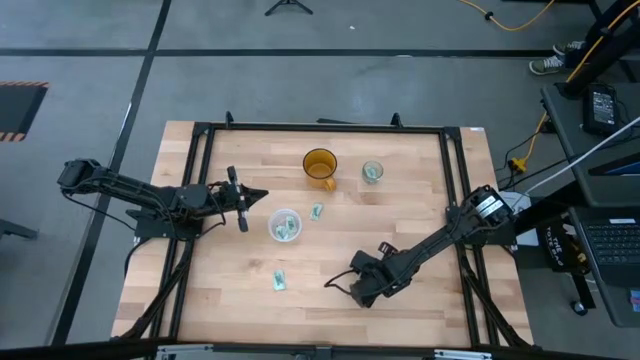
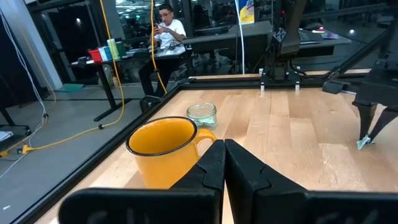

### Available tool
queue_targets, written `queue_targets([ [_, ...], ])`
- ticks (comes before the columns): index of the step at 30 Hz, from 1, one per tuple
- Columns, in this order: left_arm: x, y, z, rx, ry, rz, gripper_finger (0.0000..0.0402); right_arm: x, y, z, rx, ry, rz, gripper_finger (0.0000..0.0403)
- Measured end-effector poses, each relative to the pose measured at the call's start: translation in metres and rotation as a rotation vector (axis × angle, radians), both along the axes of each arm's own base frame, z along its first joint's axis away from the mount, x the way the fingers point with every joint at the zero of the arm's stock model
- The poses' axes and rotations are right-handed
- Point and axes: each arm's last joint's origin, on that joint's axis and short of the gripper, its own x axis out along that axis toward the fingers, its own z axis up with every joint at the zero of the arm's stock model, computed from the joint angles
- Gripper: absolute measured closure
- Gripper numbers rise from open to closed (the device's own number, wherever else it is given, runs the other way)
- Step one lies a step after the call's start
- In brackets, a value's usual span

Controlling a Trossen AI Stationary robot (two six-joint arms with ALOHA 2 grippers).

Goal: Pick and place Stevia / Truvia into bins
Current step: Put the stevia packet into the transparent container

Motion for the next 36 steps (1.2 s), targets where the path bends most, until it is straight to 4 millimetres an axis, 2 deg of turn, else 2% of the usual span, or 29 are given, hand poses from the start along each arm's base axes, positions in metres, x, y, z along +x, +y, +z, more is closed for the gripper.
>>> queue_targets([
  [6, 0.000, 0.000, 0.000, 0.001, 0.003, 0.000, 0.0396, 0.002, -0.014, 0.013, 0.022, 0.012, 0.070, 0.0395],
  [9, 0.000, 0.000, 0.000, 0.001, 0.004, 0.000, 0.0396, 0.005, -0.022, 0.029, -0.011, -0.038, 0.113, 0.0395],
  [16, 0.000, 0.000, -0.001, 0.002, 0.015, 0.000, 0.0396, -0.002, -0.041, 0.049, -0.029, -0.094, 0.184, 0.0395],
  [24, 0.000, 0.000, -0.003, 0.006, 0.035, 0.000, 0.0396, -0.041, -0.069, 0.037, 0.017, -0.328, 0.156, 0.0395],
  [31, 0.000, 0.000, -0.005, 0.008, 0.050, -0.001, 0.0396, -0.078, -0.090, 0.039, -0.104, -0.544, 0.143, 0.0395],
  [36, -0.001, 0.000, -0.005, 0.009, 0.057, -0.004, 0.0396, -0.094, -0.102, 0.043, -0.167, -0.660, 0.133, 0.0395],
])
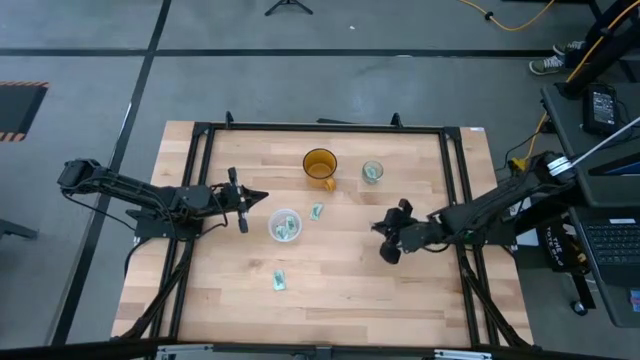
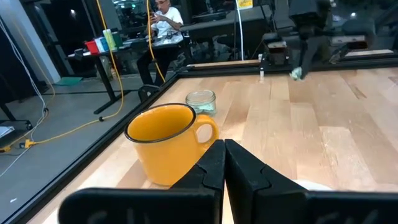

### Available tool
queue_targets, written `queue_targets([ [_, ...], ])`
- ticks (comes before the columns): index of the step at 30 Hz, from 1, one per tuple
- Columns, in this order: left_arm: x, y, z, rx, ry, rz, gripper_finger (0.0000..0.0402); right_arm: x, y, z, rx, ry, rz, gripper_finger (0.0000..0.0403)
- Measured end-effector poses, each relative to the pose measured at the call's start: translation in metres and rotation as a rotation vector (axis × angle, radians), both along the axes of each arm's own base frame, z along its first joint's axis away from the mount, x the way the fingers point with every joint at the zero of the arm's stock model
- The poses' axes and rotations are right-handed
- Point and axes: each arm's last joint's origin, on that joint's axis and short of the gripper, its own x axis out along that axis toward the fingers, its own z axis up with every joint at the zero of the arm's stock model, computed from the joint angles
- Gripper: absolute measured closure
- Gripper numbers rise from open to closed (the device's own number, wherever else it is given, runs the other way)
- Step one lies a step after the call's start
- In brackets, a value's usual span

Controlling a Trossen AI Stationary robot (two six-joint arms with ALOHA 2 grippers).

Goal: Pick and place Stevia / Truvia into bins
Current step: Put the stevia packet into the transparent container

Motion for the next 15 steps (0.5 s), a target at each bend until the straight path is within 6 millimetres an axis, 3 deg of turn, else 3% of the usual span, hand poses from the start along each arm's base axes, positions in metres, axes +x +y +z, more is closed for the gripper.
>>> queue_targets([
  [6, 0.000, 0.000, 0.000, 0.000, -0.001, 0.000, 0.0396, -0.004, -0.018, 0.009, -0.049, -0.051, -0.017, 0.0395],
  [15, 0.000, 0.000, 0.000, -0.025, -0.011, 0.003, 0.0396, 0.005, -0.051, 0.015, -0.166, -0.063, -0.077, 0.0395],
])
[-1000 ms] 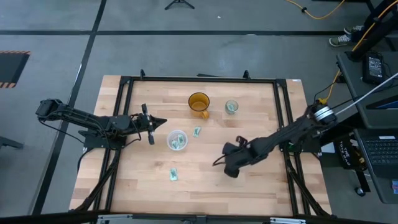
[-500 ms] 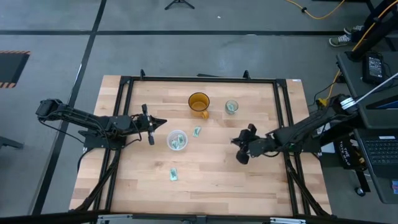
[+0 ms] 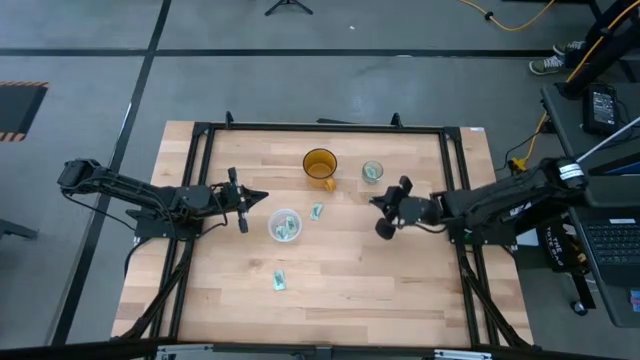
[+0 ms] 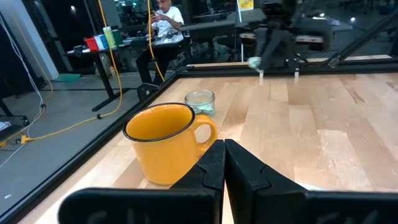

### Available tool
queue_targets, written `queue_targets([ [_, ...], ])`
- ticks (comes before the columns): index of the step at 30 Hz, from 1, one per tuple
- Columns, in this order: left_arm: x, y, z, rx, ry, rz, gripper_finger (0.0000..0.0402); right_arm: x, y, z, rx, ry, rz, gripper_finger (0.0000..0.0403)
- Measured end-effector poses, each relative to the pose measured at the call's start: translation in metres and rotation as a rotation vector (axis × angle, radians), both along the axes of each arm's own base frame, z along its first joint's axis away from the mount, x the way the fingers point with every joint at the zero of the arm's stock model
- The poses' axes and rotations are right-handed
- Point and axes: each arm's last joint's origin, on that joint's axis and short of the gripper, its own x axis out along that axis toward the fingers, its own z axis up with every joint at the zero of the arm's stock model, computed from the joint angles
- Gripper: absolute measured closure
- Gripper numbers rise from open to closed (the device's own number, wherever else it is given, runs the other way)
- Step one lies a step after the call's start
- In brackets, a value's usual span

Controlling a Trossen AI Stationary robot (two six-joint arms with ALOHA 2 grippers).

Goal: Pick and place Stevia / Truvia into bins
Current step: Put the stevia packet into the transparent container

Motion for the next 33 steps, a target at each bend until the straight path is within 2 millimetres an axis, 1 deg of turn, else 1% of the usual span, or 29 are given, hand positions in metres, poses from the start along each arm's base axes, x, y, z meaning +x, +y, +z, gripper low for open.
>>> queue_targets([
  [3, 0.000, 0.000, 0.000, -0.001, 0.000, 0.000, 0.0396, 0.002, -0.013, 0.001, -0.011, 0.009, -0.019, 0.0395],
  [6, 0.000, 0.000, 0.000, -0.001, 0.000, 0.000, 0.0396, 0.006, -0.025, 0.003, 0.017, -0.013, 0.038, 0.0395],
  [9, 0.000, 0.000, 0.000, -0.001, 0.000, 0.000, 0.0396, 0.008, -0.037, 0.007, 0.003, -0.034, 0.071, 0.0395],
  [12, 0.000, 0.000, 0.000, -0.001, 0.000, 0.000, 0.0396, 0.008, -0.051, 0.009, -0.030, -0.041, 0.033, 0.0395],
  [17, 0.000, 0.000, 0.000, 0.000, 0.000, 0.000, 0.0396, 0.005, -0.070, 0.008, 0.000, -0.046, -0.005, 0.0395],
  [22, 0.000, 0.000, 0.000, 0.000, 0.001, 0.000, 0.0396, 0.003, -0.080, 0.009, 0.019, -0.056, -0.018, 0.0395],
  [24, 0.000, 0.000, 0.000, 0.000, 0.000, 0.000, 0.0396, 0.004, -0.083, 0.012, 0.015, -0.055, -0.027, 0.0395],
  [33, 0.000, 0.000, 0.000, 0.072, 0.026, -0.009, 0.0396, 0.007, -0.096, 0.041, -0.001, 0.045, -0.051, 0.0395],
])
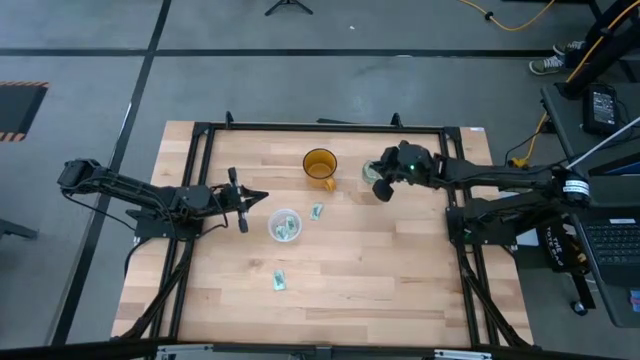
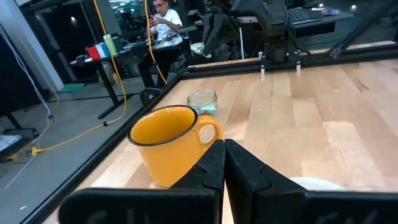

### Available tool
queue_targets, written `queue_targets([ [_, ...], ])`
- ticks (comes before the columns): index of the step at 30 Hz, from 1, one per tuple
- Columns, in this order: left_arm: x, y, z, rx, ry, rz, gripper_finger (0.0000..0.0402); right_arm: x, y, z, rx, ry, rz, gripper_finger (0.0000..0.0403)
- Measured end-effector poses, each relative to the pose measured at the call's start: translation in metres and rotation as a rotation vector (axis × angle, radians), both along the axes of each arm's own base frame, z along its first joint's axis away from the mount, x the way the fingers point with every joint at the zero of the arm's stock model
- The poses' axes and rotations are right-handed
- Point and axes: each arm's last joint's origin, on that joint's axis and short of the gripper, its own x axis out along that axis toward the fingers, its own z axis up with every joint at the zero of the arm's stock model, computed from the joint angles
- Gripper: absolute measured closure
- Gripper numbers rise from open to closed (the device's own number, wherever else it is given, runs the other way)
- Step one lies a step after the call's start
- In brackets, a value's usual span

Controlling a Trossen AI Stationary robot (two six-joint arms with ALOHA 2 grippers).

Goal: Pick and place Stevia / Truvia into bins
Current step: Put the stevia packet into the transparent container

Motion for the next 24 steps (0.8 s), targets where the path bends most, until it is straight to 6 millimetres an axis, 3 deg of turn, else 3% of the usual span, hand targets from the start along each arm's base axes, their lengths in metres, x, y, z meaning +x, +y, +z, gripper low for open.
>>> queue_targets([
  [12, 0.000, 0.000, 0.000, 0.002, 0.000, 0.000, 0.0396, -0.009, -0.016, 0.029, 0.179, 0.208, -0.030, 0.0395],
  [19, 0.000, 0.000, 0.001, 0.003, -0.005, 0.008, 0.0396, 0.013, -0.027, 0.038, 0.176, 0.339, 0.033, 0.0395],
  [24, 0.000, 0.000, 0.001, 0.002, -0.008, 0.014, 0.0396, 0.025, -0.039, 0.026, 0.220, 0.401, 0.071, 0.0395],
])
